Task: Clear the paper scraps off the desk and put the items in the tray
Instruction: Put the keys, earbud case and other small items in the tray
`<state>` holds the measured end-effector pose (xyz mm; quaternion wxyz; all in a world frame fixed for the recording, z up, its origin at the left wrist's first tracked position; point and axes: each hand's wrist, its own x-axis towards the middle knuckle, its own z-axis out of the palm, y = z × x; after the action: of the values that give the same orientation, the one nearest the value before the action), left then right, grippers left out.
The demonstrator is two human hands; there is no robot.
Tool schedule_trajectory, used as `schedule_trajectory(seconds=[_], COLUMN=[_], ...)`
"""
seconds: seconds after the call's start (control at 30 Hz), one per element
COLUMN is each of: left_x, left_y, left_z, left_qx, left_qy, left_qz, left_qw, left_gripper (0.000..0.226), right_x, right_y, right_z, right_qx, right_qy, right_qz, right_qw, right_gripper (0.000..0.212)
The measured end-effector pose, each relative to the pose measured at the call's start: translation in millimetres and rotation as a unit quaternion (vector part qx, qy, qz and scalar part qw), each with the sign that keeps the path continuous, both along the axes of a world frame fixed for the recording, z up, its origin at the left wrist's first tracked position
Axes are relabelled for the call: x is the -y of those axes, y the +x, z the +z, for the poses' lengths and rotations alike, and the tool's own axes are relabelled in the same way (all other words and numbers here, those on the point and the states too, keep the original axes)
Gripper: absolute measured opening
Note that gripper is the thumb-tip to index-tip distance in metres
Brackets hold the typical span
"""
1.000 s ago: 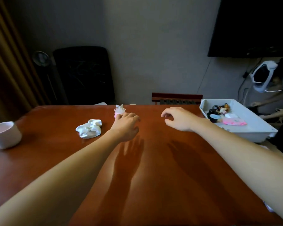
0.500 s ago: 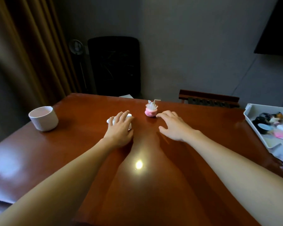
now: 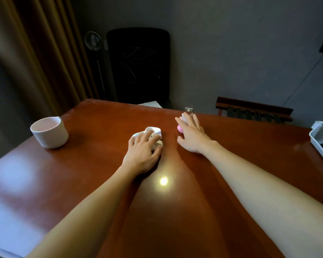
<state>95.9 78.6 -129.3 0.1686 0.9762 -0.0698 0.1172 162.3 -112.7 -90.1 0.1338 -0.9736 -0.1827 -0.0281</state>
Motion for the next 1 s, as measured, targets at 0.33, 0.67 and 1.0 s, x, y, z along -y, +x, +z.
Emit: schedule_trajectory(seconds=[0.33, 0.67, 1.0], left_x=[-1, 2, 17], left_y=[-2, -7, -29], left_z=[2, 8, 30], left_qx=[0.037, 0.013, -0.036], left_qy=[-0.018, -0.021, 0.012], left_qz=[0.011, 0.031, -0.003], left_qw=[0.999, 0.999, 0.999], left_gripper=[0.029, 0.024, 0.026], right_x=[-5, -5, 8], right_y=[-9, -52, -93], right_z=[-35, -35, -35], right_qx=[0.194, 0.206, 0.204], right_qy=[0.053, -0.014, -0.010], right_qz=[-0.037, -0.062, -0.042], right_qw=[0.979, 0.976, 0.978], right_gripper=[0.017, 0.026, 0.028])
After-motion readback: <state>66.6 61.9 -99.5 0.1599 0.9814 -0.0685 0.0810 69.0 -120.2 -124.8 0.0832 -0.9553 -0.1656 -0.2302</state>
